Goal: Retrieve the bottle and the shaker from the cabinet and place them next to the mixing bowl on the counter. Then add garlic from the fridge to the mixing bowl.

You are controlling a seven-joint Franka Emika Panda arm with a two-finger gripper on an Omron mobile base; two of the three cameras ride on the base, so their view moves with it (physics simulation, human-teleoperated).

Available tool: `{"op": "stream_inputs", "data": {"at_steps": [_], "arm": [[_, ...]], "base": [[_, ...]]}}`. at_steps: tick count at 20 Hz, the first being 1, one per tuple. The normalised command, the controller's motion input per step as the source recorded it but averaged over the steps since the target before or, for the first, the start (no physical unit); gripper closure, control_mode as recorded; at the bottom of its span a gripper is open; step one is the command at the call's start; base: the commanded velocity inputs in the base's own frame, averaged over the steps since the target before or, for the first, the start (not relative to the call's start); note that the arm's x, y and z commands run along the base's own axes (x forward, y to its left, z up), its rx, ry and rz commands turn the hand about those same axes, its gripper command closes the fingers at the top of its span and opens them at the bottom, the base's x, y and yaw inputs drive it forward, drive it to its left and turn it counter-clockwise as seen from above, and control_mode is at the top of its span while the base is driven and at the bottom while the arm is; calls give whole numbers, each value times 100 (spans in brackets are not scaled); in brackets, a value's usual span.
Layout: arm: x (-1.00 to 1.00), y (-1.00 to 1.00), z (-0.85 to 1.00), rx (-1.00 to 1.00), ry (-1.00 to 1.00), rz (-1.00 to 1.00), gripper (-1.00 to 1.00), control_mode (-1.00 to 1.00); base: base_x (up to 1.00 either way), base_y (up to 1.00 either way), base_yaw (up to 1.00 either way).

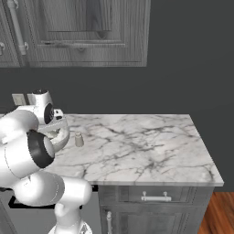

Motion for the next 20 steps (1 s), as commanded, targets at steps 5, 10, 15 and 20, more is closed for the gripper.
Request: {"op": "stream_inputs", "data": {"at_steps": [5,10,15,20], "arm": [[9,27,-10,0,-1,0,100,-100],[22,14,-10,0,0,0,100,-100],[15,0,-21,0,0,0,100,-100],[0,0,-27,0,0,0,100,-100]], "base": [[0,0,0],[0,0,0],[0,0,0],[0,0,0]]}}
